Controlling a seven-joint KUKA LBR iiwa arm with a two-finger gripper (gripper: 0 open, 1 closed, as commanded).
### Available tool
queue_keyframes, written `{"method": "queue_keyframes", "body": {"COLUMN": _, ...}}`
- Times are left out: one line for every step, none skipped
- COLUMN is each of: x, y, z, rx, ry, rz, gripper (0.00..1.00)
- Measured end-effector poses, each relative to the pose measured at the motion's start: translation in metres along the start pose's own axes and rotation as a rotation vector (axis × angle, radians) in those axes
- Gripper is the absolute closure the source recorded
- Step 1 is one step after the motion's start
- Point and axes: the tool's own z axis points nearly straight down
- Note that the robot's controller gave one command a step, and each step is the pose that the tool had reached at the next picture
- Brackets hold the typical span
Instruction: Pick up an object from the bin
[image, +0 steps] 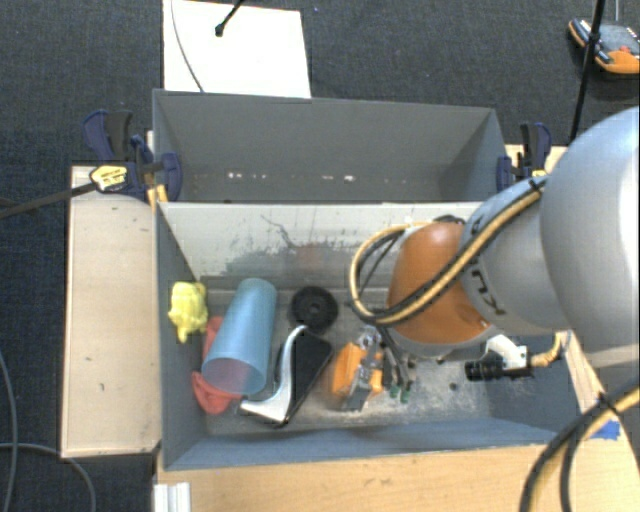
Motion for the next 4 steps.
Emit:
{"method": "queue_keyframes", "body": {"x": -0.041, "y": -0.007, "z": -0.055, "rx": -0.002, "ry": -0.007, "rz": 0.017, "gripper": 0.00}}
{"method": "queue_keyframes", "body": {"x": -0.039, "y": -0.007, "z": -0.052, "rx": 0.000, "ry": -0.001, "rz": 0.014, "gripper": 0.00}}
{"method": "queue_keyframes", "body": {"x": -0.033, "y": 0.011, "z": 0.000, "rx": -0.002, "ry": -0.005, "rz": -0.105, "gripper": 1.00}}
{"method": "queue_keyframes", "body": {"x": -0.033, "y": 0.011, "z": 0.000, "rx": -0.002, "ry": -0.006, "rz": -0.106, "gripper": 1.00}}
